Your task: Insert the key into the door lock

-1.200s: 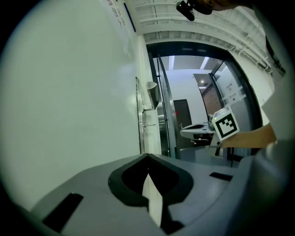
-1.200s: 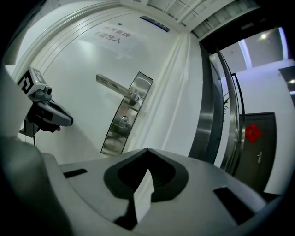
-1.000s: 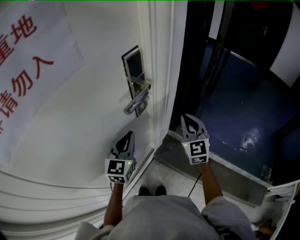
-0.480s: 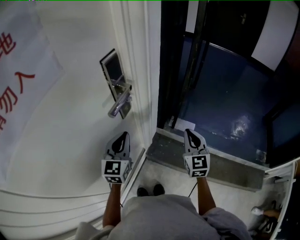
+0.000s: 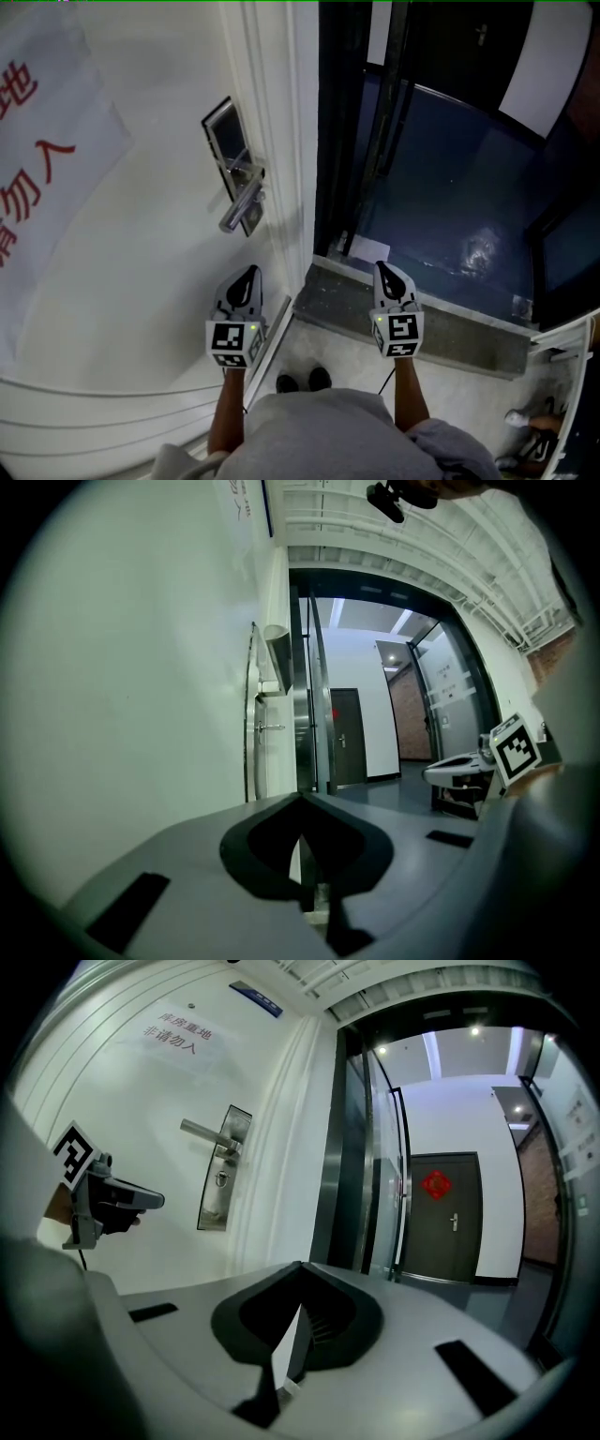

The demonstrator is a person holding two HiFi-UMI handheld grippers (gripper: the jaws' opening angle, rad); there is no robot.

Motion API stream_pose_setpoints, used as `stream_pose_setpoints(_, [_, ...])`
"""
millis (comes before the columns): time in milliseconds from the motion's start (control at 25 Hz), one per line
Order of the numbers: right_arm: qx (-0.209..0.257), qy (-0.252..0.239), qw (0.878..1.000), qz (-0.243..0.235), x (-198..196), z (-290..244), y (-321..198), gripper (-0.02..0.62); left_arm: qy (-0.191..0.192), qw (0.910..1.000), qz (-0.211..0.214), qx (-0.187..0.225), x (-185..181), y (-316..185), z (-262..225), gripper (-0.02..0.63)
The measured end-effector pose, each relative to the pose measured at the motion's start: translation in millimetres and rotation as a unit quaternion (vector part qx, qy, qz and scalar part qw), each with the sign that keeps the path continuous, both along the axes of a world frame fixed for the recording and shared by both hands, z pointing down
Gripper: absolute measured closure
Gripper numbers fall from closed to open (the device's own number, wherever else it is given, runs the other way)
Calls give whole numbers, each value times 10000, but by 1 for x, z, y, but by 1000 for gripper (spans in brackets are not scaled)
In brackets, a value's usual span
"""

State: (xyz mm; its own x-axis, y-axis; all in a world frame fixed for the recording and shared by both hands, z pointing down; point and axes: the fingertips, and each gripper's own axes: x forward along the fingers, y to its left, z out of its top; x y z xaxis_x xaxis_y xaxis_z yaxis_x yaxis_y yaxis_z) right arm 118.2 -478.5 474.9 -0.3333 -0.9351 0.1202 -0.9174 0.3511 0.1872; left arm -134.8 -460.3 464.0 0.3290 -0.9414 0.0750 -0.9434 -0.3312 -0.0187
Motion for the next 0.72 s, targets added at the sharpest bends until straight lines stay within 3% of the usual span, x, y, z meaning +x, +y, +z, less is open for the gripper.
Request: stream_pose_setpoints(720, [6, 33, 10000, -51, -12, -1, -3, 574, 89, 9999, -15, -50, -2, -3, 7, 589])
